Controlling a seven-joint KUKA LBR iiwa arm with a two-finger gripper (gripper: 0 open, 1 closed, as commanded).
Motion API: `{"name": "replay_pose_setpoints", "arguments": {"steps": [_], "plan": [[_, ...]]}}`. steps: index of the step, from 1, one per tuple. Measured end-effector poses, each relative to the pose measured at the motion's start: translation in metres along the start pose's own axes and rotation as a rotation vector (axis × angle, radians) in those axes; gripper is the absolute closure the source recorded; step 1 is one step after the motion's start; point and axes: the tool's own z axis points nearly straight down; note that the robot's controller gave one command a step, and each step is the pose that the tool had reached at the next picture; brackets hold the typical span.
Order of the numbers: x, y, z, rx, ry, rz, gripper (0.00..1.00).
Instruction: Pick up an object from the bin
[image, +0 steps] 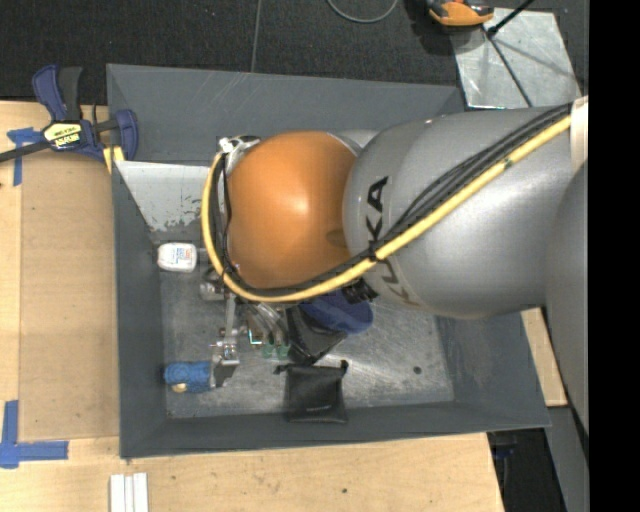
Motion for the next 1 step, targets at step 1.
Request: {"name": "replay_pose_setpoints", "arguments": {"steps": [1], "plan": [[-0.0021, -0.0010, -0.0041, -0.002, -0.007, 0.004, 1.00]]}}
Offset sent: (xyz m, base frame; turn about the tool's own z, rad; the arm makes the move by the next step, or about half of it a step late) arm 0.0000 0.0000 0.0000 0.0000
